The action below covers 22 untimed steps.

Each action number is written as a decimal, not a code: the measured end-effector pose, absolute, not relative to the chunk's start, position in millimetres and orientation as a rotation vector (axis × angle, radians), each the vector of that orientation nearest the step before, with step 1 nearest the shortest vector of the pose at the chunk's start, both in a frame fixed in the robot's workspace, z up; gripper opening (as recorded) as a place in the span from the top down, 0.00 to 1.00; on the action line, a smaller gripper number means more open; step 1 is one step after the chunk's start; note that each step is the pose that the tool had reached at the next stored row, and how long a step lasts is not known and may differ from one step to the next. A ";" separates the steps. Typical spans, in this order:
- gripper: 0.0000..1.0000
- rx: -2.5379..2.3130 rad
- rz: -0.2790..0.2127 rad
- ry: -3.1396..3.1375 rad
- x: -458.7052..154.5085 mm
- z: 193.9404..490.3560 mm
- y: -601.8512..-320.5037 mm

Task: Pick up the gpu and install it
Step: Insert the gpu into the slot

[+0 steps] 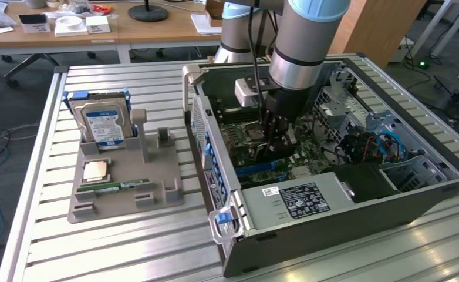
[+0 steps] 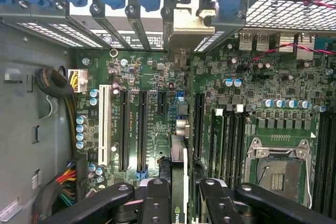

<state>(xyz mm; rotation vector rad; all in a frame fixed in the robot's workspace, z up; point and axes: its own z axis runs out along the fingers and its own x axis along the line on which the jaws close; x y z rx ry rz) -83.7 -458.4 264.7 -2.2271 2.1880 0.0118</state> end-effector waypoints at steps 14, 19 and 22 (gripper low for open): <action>0.74 -2.227 0.012 2.188 -86.2 264.2 -458.3; 0.74 -2.227 0.012 2.188 -87.6 264.2 -458.3; 0.74 -2.227 0.012 2.188 -88.6 264.2 -458.3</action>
